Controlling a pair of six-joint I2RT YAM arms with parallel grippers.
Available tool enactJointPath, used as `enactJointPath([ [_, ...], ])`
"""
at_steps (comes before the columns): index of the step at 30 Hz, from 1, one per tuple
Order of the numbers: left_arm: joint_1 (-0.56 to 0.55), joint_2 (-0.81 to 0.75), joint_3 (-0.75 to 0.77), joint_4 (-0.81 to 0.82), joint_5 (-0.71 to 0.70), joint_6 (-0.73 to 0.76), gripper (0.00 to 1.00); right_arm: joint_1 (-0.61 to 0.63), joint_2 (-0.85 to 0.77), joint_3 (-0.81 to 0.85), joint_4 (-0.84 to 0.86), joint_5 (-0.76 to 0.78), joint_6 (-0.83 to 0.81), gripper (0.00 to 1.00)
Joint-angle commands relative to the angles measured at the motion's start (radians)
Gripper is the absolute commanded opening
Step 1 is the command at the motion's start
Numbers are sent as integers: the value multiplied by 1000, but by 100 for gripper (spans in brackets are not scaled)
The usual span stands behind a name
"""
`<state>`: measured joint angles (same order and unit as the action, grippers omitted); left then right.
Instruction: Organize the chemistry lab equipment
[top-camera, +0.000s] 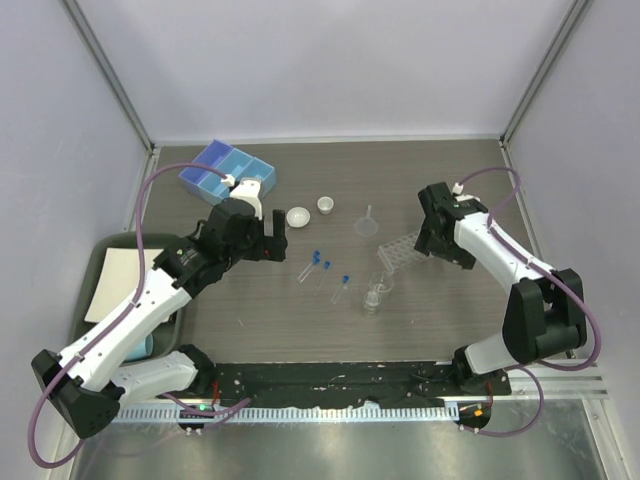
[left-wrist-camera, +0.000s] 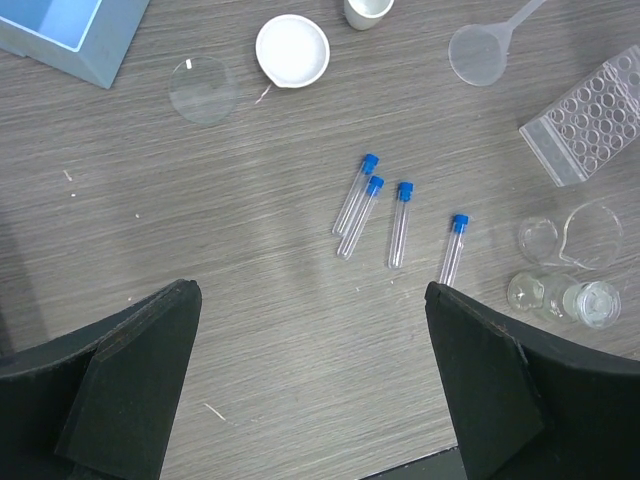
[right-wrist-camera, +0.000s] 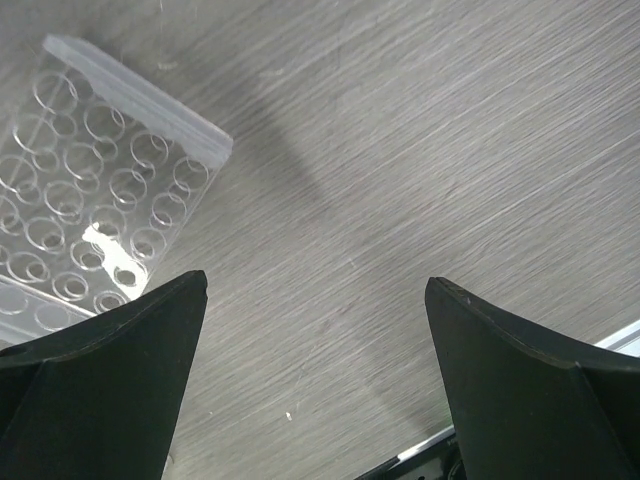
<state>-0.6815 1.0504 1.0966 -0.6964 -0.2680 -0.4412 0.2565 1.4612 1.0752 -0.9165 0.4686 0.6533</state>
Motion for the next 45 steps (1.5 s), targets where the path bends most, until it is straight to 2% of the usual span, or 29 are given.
enactJointPath([
  [1, -6, -18, -6, 41, 15, -7, 100, 6, -22, -46, 39, -48, 72, 96],
  [13, -6, -6, 8, 31, 3, -4, 100, -62, 73, -152, 154, -68, 124, 96],
  [22, -6, 16, 29, 14, -13, 1, 100, -118, 237, -44, 212, -33, 135, 96],
  [30, -4, 34, 39, 9, -14, 9, 100, -149, 318, 72, 226, -10, 158, 96],
  [38, -4, 71, 13, 38, 13, 2, 100, -151, 327, 176, 212, 34, 161, 96],
  [45, -4, 164, -7, 95, 88, -36, 100, -145, 174, 163, 188, 64, 112, 96],
])
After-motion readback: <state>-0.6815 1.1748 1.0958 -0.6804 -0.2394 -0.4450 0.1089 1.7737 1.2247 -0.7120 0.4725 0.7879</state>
